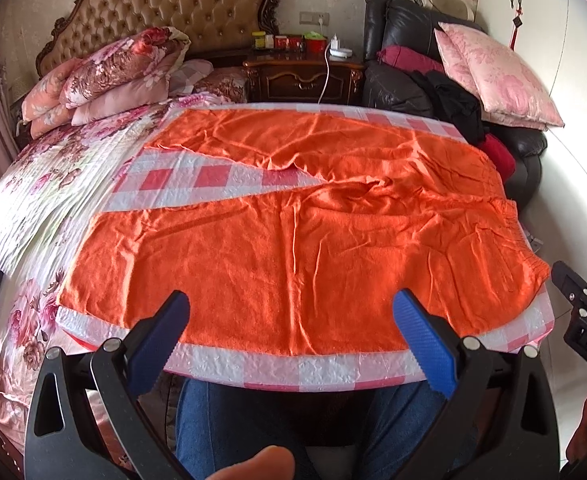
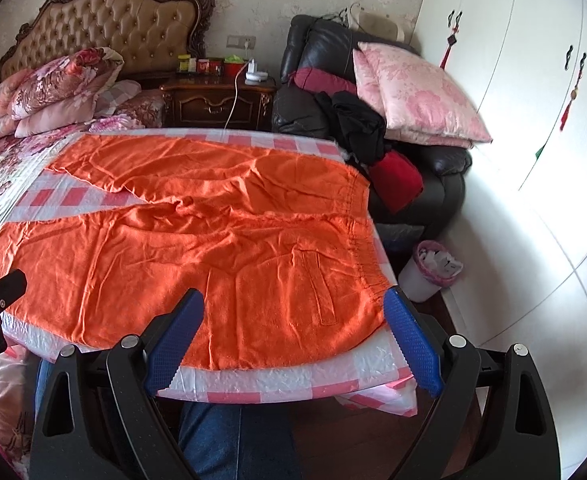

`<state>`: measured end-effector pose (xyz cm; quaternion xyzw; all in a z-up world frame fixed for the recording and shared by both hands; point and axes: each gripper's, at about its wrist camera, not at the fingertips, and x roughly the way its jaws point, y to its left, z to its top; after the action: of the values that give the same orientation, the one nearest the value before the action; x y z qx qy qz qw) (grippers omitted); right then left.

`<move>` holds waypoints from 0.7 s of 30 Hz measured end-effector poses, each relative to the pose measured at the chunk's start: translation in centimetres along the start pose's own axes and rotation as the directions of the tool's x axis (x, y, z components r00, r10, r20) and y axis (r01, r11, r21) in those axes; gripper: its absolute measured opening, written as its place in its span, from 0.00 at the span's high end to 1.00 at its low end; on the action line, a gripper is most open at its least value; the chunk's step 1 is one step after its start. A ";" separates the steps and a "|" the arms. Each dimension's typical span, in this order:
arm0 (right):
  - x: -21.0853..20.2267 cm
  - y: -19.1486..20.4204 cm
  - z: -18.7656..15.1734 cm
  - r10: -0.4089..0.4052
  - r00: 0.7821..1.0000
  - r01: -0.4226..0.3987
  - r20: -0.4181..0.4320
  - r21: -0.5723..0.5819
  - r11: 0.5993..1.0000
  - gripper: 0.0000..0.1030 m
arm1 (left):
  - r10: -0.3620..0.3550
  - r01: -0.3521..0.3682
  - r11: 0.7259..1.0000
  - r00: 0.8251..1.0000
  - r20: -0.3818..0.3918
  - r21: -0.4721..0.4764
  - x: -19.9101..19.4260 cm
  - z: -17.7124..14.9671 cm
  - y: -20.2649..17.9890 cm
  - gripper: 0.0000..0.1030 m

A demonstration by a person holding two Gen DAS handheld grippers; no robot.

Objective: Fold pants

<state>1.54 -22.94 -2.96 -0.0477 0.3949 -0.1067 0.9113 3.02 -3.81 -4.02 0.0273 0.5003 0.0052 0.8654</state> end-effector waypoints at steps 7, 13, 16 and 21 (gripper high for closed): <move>11.1 -5.9 4.5 0.097 0.980 -0.085 -0.174 0.075 0.993 0.15 | 0.004 -0.006 1.000 0.995 0.099 0.020 4.6 4.4 -0.3 0.01; 24.6 -10.3 12.5 0.087 0.952 -0.074 -0.295 0.057 0.996 0.15 | 0.072 -0.074 0.997 0.996 0.058 0.024 8.3 9.1 -0.3 0.01; 31.6 -9.8 16.3 0.070 0.941 -0.089 -0.332 -0.044 0.995 0.15 | 0.085 -0.086 0.996 0.996 0.035 0.031 9.9 11.3 -0.6 0.01; 39.0 -9.1 20.0 0.021 0.940 -0.080 -0.340 -0.161 0.984 0.15 | 0.120 -0.120 0.993 0.993 0.019 0.015 12.3 13.8 -0.5 0.01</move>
<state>40.64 -40.75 -15.38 -0.0970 0.5538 -0.0553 0.8251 21.04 -4.45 -7.81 0.0642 0.4899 0.0528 0.8678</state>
